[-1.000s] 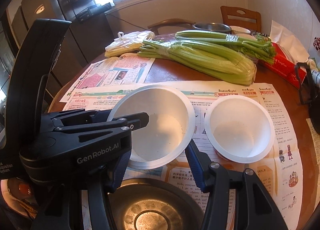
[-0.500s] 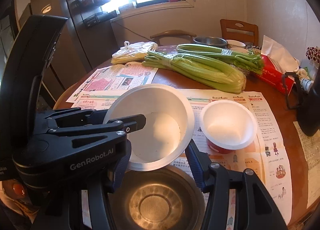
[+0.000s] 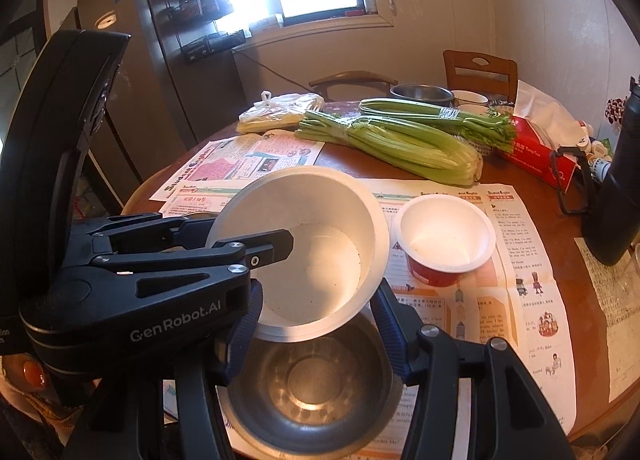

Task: Organize plates and bowls
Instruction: 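Lift the paper bowl with the left tool and lower it into the steel bowl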

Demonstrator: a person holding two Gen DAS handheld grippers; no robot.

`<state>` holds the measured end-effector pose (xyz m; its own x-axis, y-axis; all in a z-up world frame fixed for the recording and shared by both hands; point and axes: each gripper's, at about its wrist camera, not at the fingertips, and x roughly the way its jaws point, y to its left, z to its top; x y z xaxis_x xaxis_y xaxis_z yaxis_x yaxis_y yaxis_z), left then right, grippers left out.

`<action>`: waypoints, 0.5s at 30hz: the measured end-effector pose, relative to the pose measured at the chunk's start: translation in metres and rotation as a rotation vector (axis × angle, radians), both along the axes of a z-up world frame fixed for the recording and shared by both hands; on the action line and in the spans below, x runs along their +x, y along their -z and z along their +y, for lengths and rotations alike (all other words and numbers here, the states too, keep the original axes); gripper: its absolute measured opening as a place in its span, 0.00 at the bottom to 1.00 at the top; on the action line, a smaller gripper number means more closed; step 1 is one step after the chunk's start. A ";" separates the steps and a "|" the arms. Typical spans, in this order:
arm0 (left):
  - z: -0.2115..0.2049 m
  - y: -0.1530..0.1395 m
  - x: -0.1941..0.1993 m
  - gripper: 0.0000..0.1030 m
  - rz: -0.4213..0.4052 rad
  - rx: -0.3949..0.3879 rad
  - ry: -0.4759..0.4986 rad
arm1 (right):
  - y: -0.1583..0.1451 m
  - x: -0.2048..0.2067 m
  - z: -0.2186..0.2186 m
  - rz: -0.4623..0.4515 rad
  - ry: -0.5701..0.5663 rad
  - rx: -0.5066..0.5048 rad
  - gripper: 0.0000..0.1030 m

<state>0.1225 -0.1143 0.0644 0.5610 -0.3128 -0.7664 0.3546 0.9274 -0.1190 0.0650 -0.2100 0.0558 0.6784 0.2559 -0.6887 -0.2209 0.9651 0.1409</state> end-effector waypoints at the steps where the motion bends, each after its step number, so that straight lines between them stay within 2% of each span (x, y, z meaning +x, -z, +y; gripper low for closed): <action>1: 0.000 0.001 -0.002 0.36 0.001 0.000 0.002 | 0.000 -0.002 0.000 -0.001 -0.001 -0.001 0.54; 15: -0.008 0.026 -0.027 0.36 0.038 -0.005 0.016 | 0.020 -0.029 -0.006 0.033 0.004 -0.011 0.55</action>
<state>0.0953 -0.1220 0.0380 0.5261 -0.3253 -0.7857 0.3645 0.9210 -0.1373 0.0362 -0.2164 0.0354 0.6559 0.2456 -0.7138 -0.2125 0.9674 0.1376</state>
